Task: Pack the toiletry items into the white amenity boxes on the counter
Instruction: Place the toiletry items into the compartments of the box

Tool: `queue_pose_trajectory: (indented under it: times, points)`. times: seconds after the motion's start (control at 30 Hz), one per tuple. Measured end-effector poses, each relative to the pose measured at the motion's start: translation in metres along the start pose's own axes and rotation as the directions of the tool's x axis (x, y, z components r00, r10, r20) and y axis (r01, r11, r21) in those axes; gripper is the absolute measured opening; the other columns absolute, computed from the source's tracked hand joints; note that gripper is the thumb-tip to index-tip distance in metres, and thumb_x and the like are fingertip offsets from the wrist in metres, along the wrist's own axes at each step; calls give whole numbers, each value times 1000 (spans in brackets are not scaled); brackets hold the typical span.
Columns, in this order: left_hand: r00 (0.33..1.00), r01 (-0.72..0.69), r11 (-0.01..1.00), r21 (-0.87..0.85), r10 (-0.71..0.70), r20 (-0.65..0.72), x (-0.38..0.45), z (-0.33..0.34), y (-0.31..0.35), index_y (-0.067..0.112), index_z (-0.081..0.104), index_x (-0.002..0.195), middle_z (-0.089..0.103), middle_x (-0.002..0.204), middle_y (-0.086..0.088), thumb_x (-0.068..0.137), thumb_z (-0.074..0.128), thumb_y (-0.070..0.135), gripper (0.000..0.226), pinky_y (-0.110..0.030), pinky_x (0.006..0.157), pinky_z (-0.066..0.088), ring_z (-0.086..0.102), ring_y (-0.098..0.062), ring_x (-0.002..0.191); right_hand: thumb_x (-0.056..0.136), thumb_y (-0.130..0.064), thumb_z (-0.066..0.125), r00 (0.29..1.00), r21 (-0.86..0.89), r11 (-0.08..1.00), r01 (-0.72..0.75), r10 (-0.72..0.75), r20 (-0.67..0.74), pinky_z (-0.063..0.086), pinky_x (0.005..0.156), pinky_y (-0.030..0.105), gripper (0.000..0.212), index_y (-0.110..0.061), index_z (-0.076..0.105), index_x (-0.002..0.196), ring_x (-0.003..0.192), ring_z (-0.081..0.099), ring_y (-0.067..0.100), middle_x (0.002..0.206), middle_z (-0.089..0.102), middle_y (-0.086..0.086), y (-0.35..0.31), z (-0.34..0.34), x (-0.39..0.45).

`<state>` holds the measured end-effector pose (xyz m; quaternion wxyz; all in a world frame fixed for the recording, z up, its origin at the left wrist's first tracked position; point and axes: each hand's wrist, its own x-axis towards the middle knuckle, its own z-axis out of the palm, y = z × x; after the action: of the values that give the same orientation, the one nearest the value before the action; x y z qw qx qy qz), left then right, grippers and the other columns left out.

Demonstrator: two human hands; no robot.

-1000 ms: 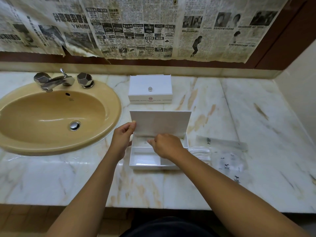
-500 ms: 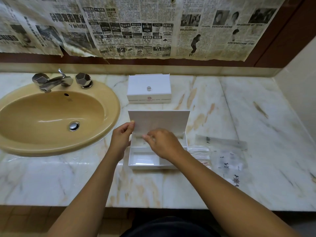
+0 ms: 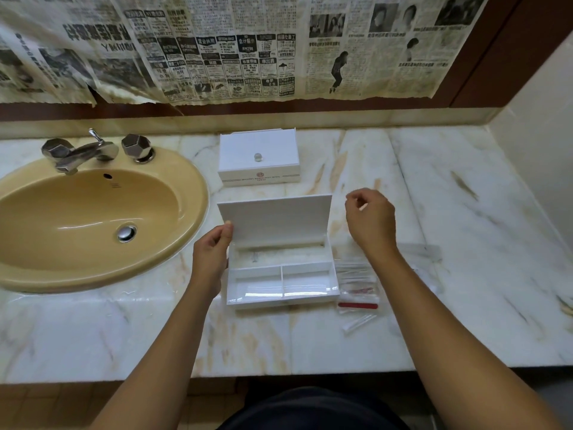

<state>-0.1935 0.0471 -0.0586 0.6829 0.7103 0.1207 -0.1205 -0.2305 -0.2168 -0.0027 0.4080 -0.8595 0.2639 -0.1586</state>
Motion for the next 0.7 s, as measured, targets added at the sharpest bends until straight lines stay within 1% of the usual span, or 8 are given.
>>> queue_pose_trajectory:
  times: [0.03, 0.1, 0.17, 0.23, 0.33, 0.47, 0.57, 0.7]
  points:
    - [1000, -3, 1000, 5, 3, 2, 0, 0, 0, 27, 74, 81, 65, 93, -8, 93, 58, 49, 30, -48, 76, 48, 55, -22, 90, 91, -16, 54, 994, -167, 985, -38, 54, 90, 46, 87, 34, 20, -15, 66, 107, 96, 59, 21, 110, 61, 6, 11, 1, 4]
    - [1000, 1, 1000, 3, -1, -2, 1, 1, 0, 28, 75, 81, 67, 95, -8, 95, 57, 46, 28, -55, 82, 51, 57, -23, 92, 91, -15, 55, 953, -475, 880, -24, 163, 255, 36, 99, 40, 35, -19, 58, 125, 117, 50, 26, 129, 51, 7, 28, 2, 6]
    - [1000, 2, 1000, -8, -2, -3, 1, 1, 0, 27, 74, 81, 68, 95, -7, 96, 56, 42, 28, -58, 86, 50, 58, -23, 93, 90, -11, 55, 917, -599, 800, 21, 222, 330, 32, 103, 41, 45, -21, 51, 134, 126, 41, 28, 137, 45, 7, 37, 4, 4]
    - [1000, 4, 1000, -15, -4, 3, 0, 2, 0, 24, 73, 85, 68, 96, -7, 97, 55, 40, 27, -58, 88, 50, 59, -22, 94, 89, -7, 53, 897, -632, 773, 45, 247, 366, 32, 104, 41, 49, -21, 49, 135, 129, 37, 27, 138, 45, 6, 44, 6, 1]
    - [1000, 12, 1000, -19, -12, 0, 1, 2, -1, 23, 73, 88, 71, 96, -3, 98, 54, 38, 26, -57, 90, 51, 62, -18, 93, 88, -4, 54, 903, -648, 758, 70, 228, 365, 36, 102, 39, 42, -16, 55, 129, 126, 41, 26, 132, 50, 6, 52, 9, -1]
    - [1000, 5, 1000, -17, -5, 4, 2, 2, -1, 25, 74, 86, 71, 97, -7, 97, 55, 41, 28, -54, 83, 52, 62, -20, 92, 88, 0, 55, 943, -614, 789, 31, 181, 281, 42, 95, 37, 28, -9, 65, 113, 116, 48, 27, 119, 56, 9, 52, 8, -1]
    - [1000, -21, 1000, -22, 21, -8, 6, 1, -3, 28, 76, 84, 66, 92, -6, 94, 58, 48, 28, -46, 73, 46, 54, -22, 87, 87, 2, 52, 961, -606, 794, 45, 133, 244, 43, 91, 37, 24, -8, 68, 102, 110, 48, 26, 112, 58, 9, 53, 7, 2]
    - [998, -55, 998, -2, 55, -24, 8, 1, -4, 27, 75, 85, 66, 91, -7, 89, 61, 56, 33, -47, 76, 49, 57, -22, 87, 87, 3, 48, 955, -601, 797, 59, 131, 266, 39, 93, 39, 33, -12, 63, 113, 116, 45, 27, 120, 56, 8, 52, 6, 5]
